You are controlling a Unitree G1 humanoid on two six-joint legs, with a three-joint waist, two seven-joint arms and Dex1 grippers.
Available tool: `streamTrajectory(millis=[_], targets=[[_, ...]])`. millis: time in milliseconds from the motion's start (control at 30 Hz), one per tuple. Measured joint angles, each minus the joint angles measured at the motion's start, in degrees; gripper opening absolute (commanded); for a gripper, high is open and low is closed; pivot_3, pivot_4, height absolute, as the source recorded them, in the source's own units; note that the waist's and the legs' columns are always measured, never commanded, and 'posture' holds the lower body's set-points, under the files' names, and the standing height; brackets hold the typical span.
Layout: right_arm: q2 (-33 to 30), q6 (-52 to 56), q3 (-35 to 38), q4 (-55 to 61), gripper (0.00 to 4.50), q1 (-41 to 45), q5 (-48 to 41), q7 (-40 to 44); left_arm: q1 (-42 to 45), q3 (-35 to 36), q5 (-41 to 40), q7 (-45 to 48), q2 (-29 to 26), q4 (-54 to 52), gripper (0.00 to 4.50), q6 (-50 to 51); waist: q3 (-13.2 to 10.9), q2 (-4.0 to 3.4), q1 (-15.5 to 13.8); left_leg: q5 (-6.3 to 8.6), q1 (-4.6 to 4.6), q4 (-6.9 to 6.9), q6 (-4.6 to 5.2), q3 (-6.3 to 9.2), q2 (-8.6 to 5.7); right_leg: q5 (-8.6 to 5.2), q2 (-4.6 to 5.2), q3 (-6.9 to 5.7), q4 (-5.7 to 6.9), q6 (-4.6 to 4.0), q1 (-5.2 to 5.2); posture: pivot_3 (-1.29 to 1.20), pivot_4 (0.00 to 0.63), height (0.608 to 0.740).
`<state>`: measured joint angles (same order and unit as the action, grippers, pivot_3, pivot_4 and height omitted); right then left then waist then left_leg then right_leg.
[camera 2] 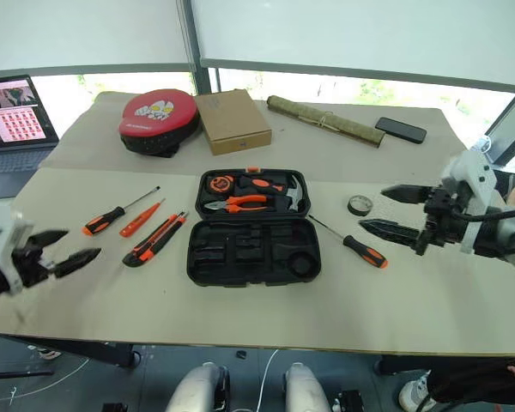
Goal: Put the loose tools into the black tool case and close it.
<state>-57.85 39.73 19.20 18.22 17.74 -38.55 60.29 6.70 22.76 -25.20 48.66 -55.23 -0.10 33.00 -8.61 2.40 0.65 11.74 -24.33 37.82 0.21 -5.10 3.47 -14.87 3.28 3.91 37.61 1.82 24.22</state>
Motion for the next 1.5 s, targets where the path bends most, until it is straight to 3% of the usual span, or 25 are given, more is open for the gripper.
streamTrajectory(millis=[200,333,500,600,633,867,1000,1100,1300,1400,1500], targets=[[0.94,3.58,-1.86,9.89,4.40,0.17,-5.78,-2.13,20.75,-13.85,9.67,4.48,-0.62,24.14,4.48,-7.45,-0.05,0.13,0.04,0.02,-0.19,-0.01,-0.02,0.01,-0.03,0.01,-0.01,-0.05,-0.05,0.03,0.07,0.00,0.150,0.740],[1.82,4.49,-2.57,15.91,4.40,-0.50,-8.72,-4.60,35.28,-21.79,17.22,7.78,2.15,41.87,4.48,-14.68,-0.05,0.16,-0.18,0.02,-0.33,0.03,-0.02,0.07,-0.12,0.03,0.01,-0.10,-0.07,0.09,0.08,0.00,0.150,0.740],[1.85,4.94,-0.66,19.98,4.40,-4.63,-11.25,-6.75,42.29,-23.98,21.27,8.29,4.73,56.74,4.48,-19.23,-0.06,0.30,0.00,0.03,-0.42,0.03,0.00,0.14,-0.11,0.03,0.02,-0.14,-0.10,0.12,0.11,0.00,0.150,0.740],[1.80,5.08,1.73,21.08,4.50,-7.35,-12.08,-7.95,44.12,-24.80,23.46,9.13,5.57,62.41,3.74,-21.25,-0.06,0.33,0.01,0.03,-0.41,0.03,0.00,0.18,-0.11,0.03,0.02,-0.17,-0.07,0.12,0.09,0.00,0.150,0.740],[1.77,5.08,2.53,21.33,4.50,-8.27,-12.23,-8.11,44.30,-25.03,24.12,9.66,5.75,64.00,3.31,-22.28,-0.06,0.33,0.02,0.03,-0.41,0.04,-0.01,0.18,-0.11,0.03,0.02,-0.17,-0.07,0.12,0.09,0.00,0.150,0.740],[1.37,5.08,4.46,22.74,4.50,-10.14,-12.41,-8.61,46.47,-25.94,26.26,11.81,6.75,67.36,0.88,-24.49,-0.04,0.34,-0.01,0.02,-0.28,0.05,-0.01,0.20,-0.12,0.03,0.02,-0.18,0.04,0.12,0.01,0.00,0.150,0.740],[1.36,5.04,5.16,22.93,4.50,-11.51,-12.35,-8.68,47.06,-25.33,26.55,12.17,6.81,68.37,0.88,-24.60,-0.03,0.34,0.01,0.02,-0.28,0.05,-0.01,0.21,-0.12,0.03,0.02,-0.18,0.06,0.12,0.01,0.00,0.150,0.740],[1.36,5.00,6.52,22.84,4.50,-14.12,-12.21,-8.65,47.38,-23.63,24.56,17.53,7.15,65.92,0.88,-24.59,-0.06,0.43,-0.08,0.01,-0.41,0.09,-0.02,0.24,-0.12,0.03,0.02,-0.21,0.04,0.12,0.06,0.00,0.150,0.740],[1.37,3.87,7.81,21.36,4.50,-18.25,-10.51,-8.04,48.24,-22.93,15.96,32.24,10.50,41.72,0.88,-22.76,-0.07,0.56,-1.29,0.03,-0.64,0.43,0.01,0.37,-0.16,0.09,0.10,-0.36,-0.01,0.22,0.01,0.00,0.150,0.740],[2.04,2.38,8.07,18.47,4.50,-19.69,-7.98,-8.07,46.91,-28.20,16.18,35.82,13.79,30.43,0.88,-22.27,-0.02,0.46,-1.26,0.03,-0.59,0.49,0.01,0.39,-0.21,0.09,0.10,-0.32,0.02,0.24,-0.06,0.00,0.150,0.740],[2.60,1.60,8.21,17.09,4.50,-20.68,-6.92,-8.36,44.93,-34.32,18.66,37.85,16.65,26.90,0.88,-24.71,-0.01,0.42,-0.98,0.03,-0.59,0.49,0.02,0.45,-0.21,0.09,0.03,-0.29,0.05,0.24,-0.02,0.00,0.150,0.740]])
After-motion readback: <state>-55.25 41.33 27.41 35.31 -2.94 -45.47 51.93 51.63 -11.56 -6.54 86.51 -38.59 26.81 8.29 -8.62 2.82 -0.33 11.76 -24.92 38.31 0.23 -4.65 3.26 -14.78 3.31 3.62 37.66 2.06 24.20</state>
